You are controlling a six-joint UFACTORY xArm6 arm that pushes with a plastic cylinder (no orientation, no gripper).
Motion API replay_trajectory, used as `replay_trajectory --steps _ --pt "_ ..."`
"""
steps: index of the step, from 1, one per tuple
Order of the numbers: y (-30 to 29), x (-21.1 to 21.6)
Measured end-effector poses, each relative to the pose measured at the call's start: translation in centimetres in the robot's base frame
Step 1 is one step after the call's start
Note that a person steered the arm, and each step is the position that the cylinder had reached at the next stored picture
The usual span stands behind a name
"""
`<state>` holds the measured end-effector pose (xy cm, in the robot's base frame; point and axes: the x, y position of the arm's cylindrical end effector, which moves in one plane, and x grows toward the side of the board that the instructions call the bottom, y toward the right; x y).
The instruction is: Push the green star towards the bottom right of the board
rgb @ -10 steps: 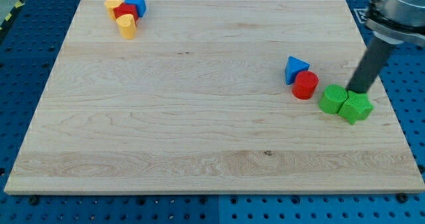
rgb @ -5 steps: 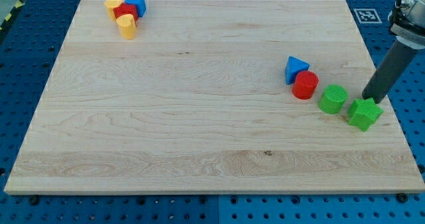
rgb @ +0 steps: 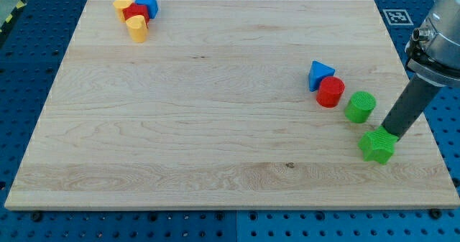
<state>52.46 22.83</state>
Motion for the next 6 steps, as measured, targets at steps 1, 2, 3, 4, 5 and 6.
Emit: replay_trajectory --steps 1,2,3,4,5,6 --pt "-1.7 -0.9" --pt "-4.1 -1.9" --pt "-5.1 -1.6" --pt "-5.1 0.1" --pt "-5.1 1.5" --pt "-5.4 1.9"
